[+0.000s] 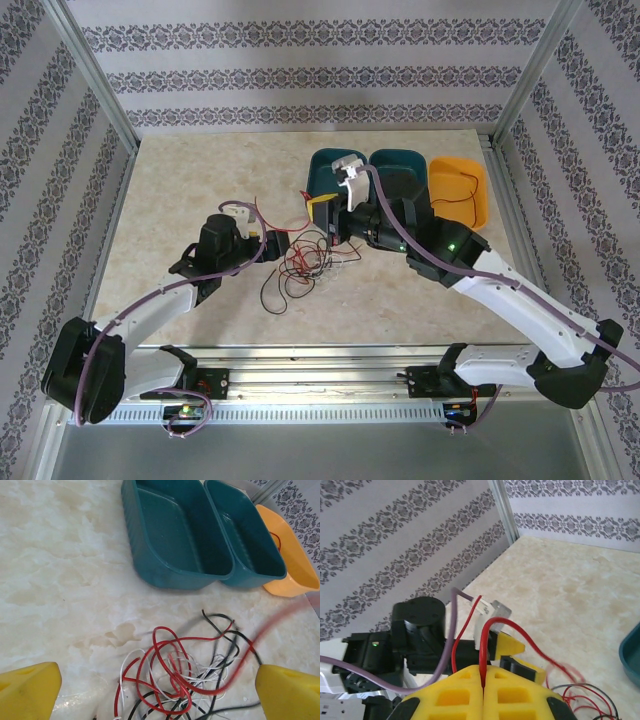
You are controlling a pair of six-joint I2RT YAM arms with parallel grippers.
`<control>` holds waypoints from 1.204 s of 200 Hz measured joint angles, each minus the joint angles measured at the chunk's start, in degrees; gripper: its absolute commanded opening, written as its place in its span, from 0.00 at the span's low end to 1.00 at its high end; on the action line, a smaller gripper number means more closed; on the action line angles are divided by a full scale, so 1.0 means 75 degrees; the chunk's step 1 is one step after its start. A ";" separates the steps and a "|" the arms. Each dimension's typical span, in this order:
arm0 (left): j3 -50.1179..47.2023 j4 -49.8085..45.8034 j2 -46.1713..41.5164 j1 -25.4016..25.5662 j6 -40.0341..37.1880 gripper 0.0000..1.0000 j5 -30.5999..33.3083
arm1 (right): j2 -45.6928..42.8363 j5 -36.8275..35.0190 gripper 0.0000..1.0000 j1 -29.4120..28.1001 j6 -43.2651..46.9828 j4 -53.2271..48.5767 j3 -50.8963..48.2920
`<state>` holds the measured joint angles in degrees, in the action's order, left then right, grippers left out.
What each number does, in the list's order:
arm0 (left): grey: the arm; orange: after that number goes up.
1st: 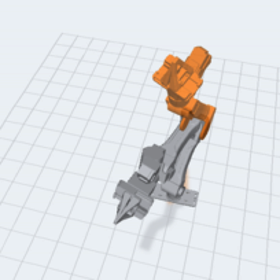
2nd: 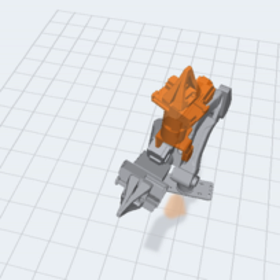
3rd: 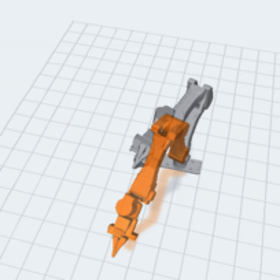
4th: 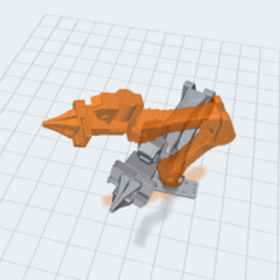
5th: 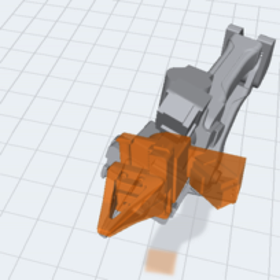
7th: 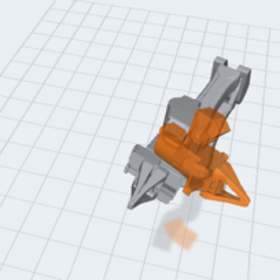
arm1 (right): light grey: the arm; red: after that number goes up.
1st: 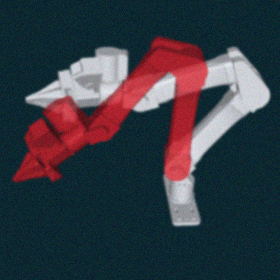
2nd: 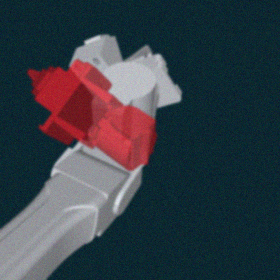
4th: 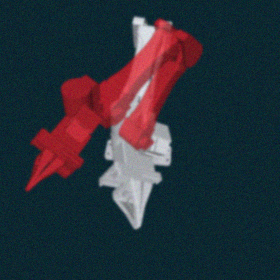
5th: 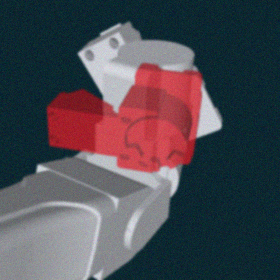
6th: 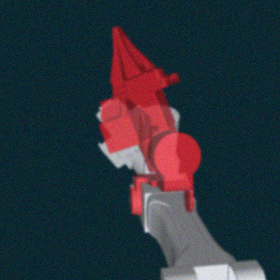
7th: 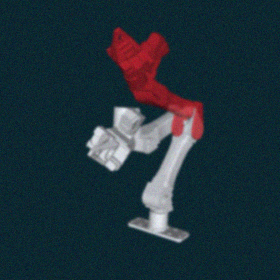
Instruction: Untangle the cables
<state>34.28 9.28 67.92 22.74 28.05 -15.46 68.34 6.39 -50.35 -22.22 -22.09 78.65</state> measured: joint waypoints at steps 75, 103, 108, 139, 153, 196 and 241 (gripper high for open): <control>0.0000 0.0079 0.0236 0.0000 0.0087 0.99 -0.0108 | 0.0128 0.0134 0.00 0.0000 0.0423 -0.0087 0.0871; 0.0000 0.0079 0.0283 0.0000 0.0090 0.99 -0.0108 | 0.0163 0.0090 0.00 0.0052 0.0478 -0.0201 0.1081; 0.0000 0.0079 0.0289 0.0000 0.0090 0.99 -0.0108 | 0.0169 0.0073 0.00 0.0076 0.0498 -0.0242 0.1119; -0.0003 0.0079 0.0332 0.0000 0.0090 0.99 -0.0105 | 0.0169 -0.0017 0.00 0.0256 0.0568 -0.0440 0.1419; -0.0020 0.0087 0.0332 0.0000 0.0090 0.99 -0.0105 | 0.0169 -0.0058 0.00 0.0385 0.0574 -0.0475 0.1614; -0.0119 0.0163 0.0332 0.0000 0.0096 0.99 -0.0102 | 0.0157 -0.0134 0.00 0.0973 0.0583 -0.0606 0.2215; -0.0125 0.0251 0.0332 0.0000 0.0099 0.99 -0.0102 | 0.0076 -0.0204 0.00 0.1792 0.0513 -0.0781 0.2340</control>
<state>33.34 11.16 70.41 22.74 28.80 -16.23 68.90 4.86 -36.91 -18.37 -27.94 96.20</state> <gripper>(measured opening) 0.993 0.041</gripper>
